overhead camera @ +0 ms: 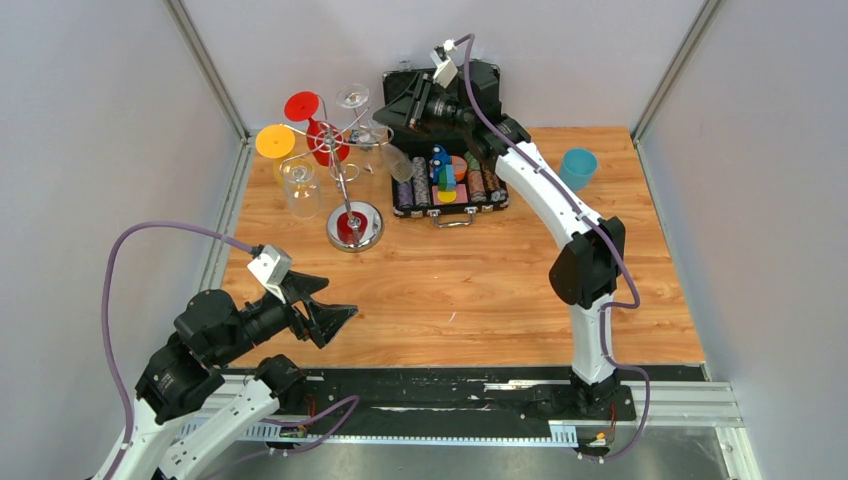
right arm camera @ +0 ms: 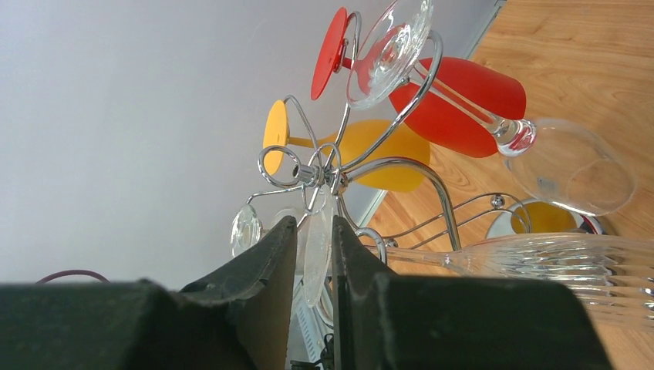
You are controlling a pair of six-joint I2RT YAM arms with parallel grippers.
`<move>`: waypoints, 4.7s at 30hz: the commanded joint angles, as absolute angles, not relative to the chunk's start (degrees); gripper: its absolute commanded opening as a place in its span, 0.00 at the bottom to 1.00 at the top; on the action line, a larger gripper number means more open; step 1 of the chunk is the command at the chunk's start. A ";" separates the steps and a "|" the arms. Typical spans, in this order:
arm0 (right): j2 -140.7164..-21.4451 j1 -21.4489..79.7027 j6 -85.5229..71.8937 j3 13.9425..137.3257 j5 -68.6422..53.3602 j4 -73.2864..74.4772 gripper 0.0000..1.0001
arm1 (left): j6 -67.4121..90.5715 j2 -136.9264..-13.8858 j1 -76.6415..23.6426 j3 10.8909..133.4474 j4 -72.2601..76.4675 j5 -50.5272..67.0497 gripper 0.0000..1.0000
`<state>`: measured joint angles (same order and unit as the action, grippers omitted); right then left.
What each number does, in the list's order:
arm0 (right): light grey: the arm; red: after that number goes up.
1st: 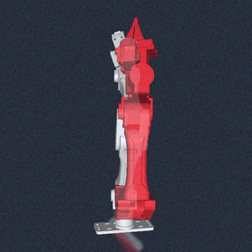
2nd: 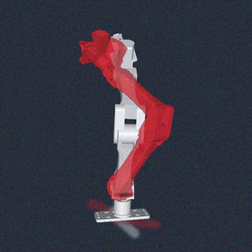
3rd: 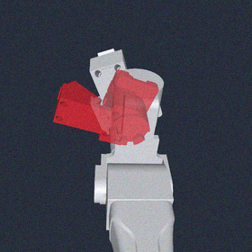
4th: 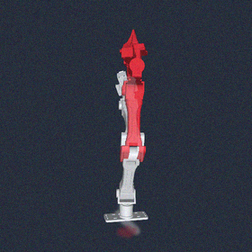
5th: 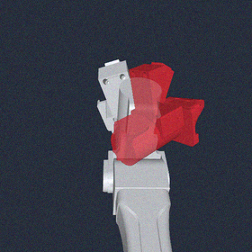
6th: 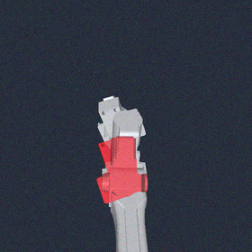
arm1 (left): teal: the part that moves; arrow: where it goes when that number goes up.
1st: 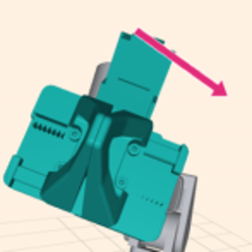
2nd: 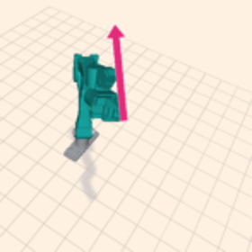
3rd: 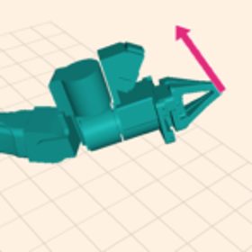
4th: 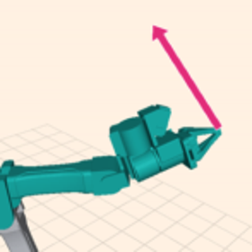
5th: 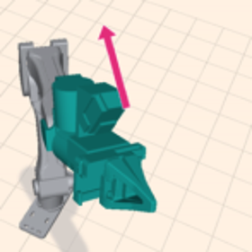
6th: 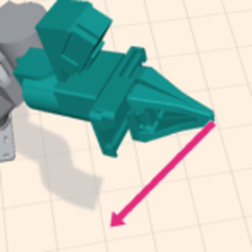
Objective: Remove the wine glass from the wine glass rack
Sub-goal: Pick up the wine glass from the wine rack, then place the wine glass at the center of the board.
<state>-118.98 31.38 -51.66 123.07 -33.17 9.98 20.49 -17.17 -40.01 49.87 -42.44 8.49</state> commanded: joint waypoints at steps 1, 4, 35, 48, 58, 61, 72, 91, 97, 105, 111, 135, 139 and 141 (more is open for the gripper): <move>-118.57 31.82 -52.88 122.99 -34.63 7.03 0.20 | 20.74 -16.99 -39.90 50.09 -41.95 8.13 1.00; -118.52 31.86 -53.09 122.62 -34.60 7.11 0.15 | 20.72 -16.98 -39.92 50.10 -41.97 8.13 1.00; -112.93 30.11 -57.86 116.84 -29.72 7.12 0.00 | 20.79 -16.81 -39.90 50.10 -42.01 7.92 1.00; -108.37 29.66 -58.70 111.44 -30.20 4.13 0.00 | 20.86 -16.61 -39.90 50.18 -42.10 7.74 1.00; -107.52 31.03 -58.20 110.66 -31.88 3.74 0.00 | 20.92 -16.56 -39.90 50.10 -42.10 7.74 1.00; -108.24 31.65 -58.50 111.58 -32.03 3.72 0.00 | 20.92 -16.62 -39.90 50.10 -42.09 7.73 1.00; -113.27 33.21 -60.15 118.59 -32.00 5.04 0.00 | 20.98 -16.64 -39.90 50.10 -42.10 7.86 1.00; -119.36 31.83 -61.88 127.27 -28.52 9.11 0.00 | 20.82 -16.60 -39.92 50.12 -42.15 7.94 1.00; -119.24 30.32 -62.37 127.31 -27.69 9.14 0.00 | 20.83 -16.61 -39.89 50.10 -42.10 7.92 1.00; -120.38 28.17 -63.82 128.43 -27.61 9.14 0.00 | 20.83 -16.78 -39.90 50.10 -42.10 7.74 1.00; -119.66 27.01 -63.94 127.21 -28.17 9.16 0.00 | 20.90 -16.83 -39.90 50.17 -42.19 7.52 1.00; -84.30 25.14 -56.63 80.68 -31.43 -4.71 0.00 | 23.89 -17.01 -39.91 50.64 -41.33 7.87 1.00; -78.12 25.14 -56.77 72.98 -32.29 -7.76 0.00 | 26.49 -17.65 -39.90 49.61 -39.96 9.30 1.00; -75.41 25.14 -56.84 69.36 -32.94 -8.93 0.00 | 28.10 -18.26 -39.92 49.36 -39.65 9.58 1.00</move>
<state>-80.62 25.06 -57.69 74.02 -31.18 -2.63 24.32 -16.93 -40.01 49.87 -42.48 8.23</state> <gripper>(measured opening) 0.003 0.998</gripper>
